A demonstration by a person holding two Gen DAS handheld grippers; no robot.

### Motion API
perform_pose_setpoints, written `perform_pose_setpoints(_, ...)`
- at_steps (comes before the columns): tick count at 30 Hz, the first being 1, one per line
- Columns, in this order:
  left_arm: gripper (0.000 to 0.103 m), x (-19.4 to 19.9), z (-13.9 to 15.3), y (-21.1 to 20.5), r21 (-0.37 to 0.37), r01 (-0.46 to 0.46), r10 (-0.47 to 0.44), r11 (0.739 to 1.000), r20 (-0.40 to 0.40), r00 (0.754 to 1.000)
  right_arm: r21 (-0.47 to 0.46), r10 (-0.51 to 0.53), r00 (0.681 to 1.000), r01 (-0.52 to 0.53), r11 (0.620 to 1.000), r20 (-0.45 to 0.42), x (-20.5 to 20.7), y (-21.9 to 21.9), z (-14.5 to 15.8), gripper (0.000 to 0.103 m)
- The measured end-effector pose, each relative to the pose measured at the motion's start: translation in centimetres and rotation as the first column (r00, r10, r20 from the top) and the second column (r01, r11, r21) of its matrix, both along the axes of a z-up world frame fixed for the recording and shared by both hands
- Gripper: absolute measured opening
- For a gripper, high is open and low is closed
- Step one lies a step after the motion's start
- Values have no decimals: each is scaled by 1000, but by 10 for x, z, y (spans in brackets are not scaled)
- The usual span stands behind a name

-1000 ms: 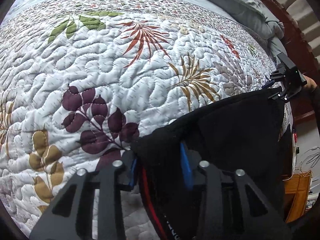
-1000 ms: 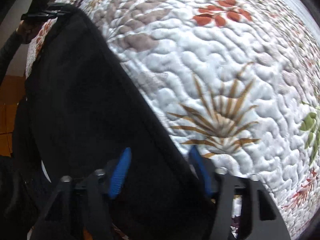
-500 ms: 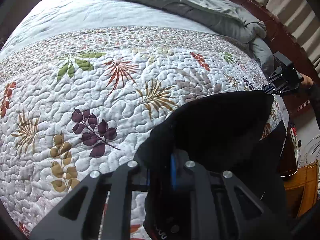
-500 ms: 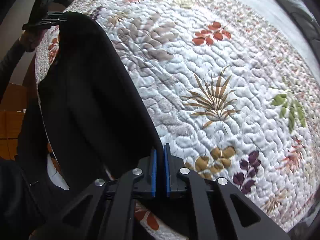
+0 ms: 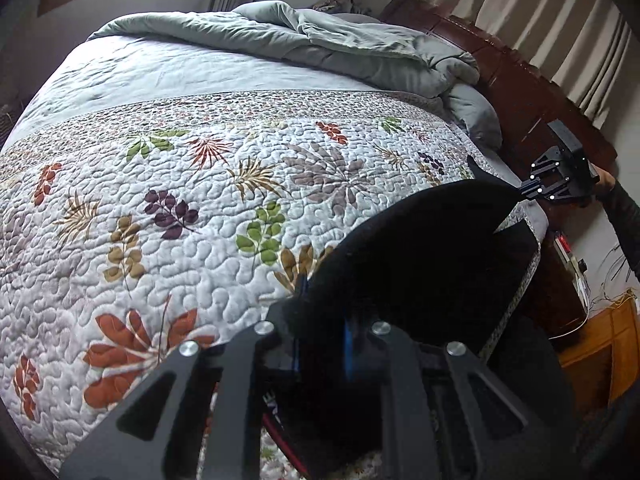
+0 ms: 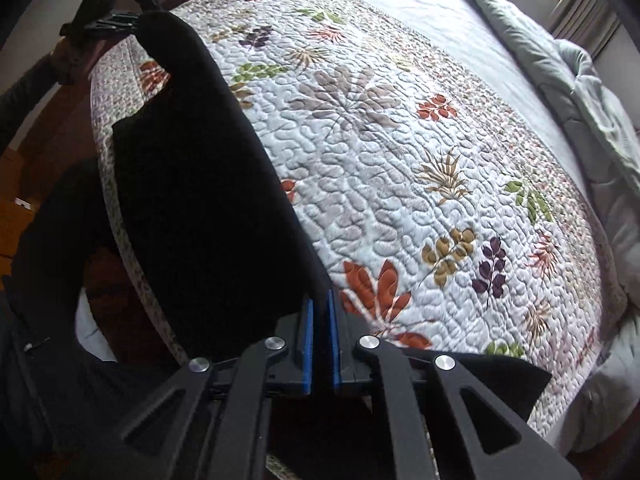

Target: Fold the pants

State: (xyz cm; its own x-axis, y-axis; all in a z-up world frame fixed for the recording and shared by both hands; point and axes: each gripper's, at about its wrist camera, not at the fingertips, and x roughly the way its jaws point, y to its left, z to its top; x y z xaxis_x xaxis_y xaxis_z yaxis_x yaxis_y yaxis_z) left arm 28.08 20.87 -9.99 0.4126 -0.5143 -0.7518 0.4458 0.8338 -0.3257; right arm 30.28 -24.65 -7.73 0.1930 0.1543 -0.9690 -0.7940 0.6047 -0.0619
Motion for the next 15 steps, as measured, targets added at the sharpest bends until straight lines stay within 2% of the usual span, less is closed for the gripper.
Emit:
perform_pose_setpoints(5,15,-46,-18,4,19,19,-19,1000,4,1000,-62,0,992,7,998,126,-74,8,-26,7)
perform_pose_setpoints(12,16,-91,-66,5,35,46,-44,998,-59,997,-137,5,978,24,990,210,-143,26,-84,7)
perform_pose_setpoints(15,17,-101,-85,-2,123,69,-62,990,-60,996,-171,8,973,33,985,232,-156,32,-105,7)
